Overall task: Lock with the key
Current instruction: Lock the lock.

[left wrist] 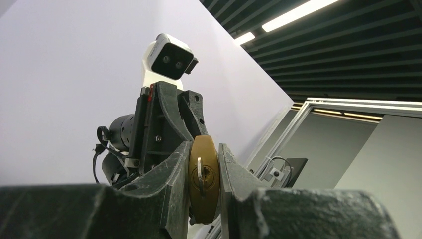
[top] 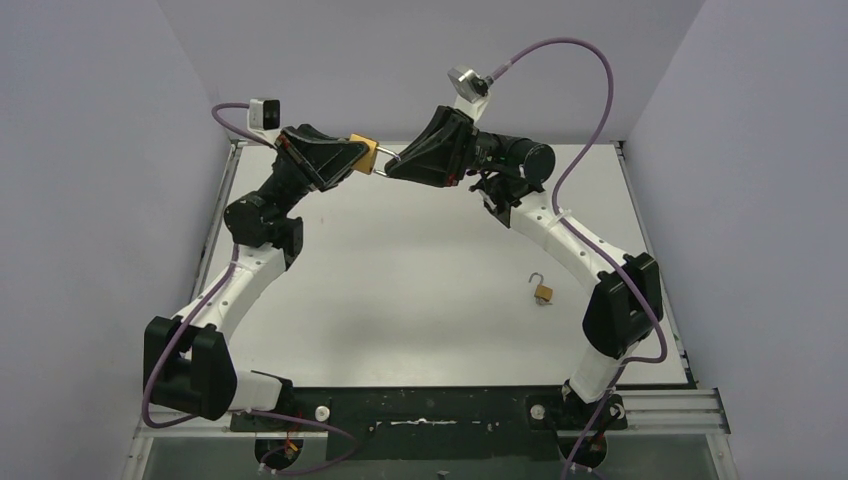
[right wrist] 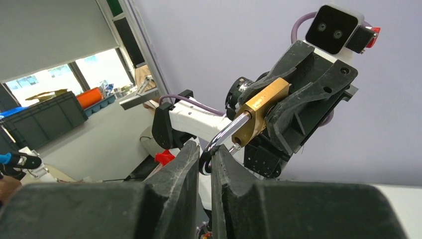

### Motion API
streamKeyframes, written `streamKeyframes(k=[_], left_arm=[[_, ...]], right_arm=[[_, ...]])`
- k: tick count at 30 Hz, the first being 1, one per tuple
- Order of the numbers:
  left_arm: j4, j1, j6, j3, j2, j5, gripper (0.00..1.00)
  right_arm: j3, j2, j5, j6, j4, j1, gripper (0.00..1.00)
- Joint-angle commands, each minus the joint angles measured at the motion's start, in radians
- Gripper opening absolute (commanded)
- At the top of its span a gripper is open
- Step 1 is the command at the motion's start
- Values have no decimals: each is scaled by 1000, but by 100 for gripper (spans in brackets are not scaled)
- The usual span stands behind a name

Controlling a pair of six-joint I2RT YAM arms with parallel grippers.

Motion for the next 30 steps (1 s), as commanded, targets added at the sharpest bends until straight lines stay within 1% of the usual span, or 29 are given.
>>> streamKeyframes(k=[1,4,10,17,30], left_arm=[[31,-16,53,5,-26,-9,0],[30,-26,44,3,-23,-9,0],[30,-62,32,-1,-12,-12,0],[30,-90,-4,5,1,-14,0],[32,-162,76,-53,-32,-41,0]], right_arm=[[27,6,85,19,69,36,0],[13,10,111,-2,75,40,0],[22,18,129,-81,21,57,0],[38,35,132,-111,20,62,0],[80,70,172,-118,18,64,0]])
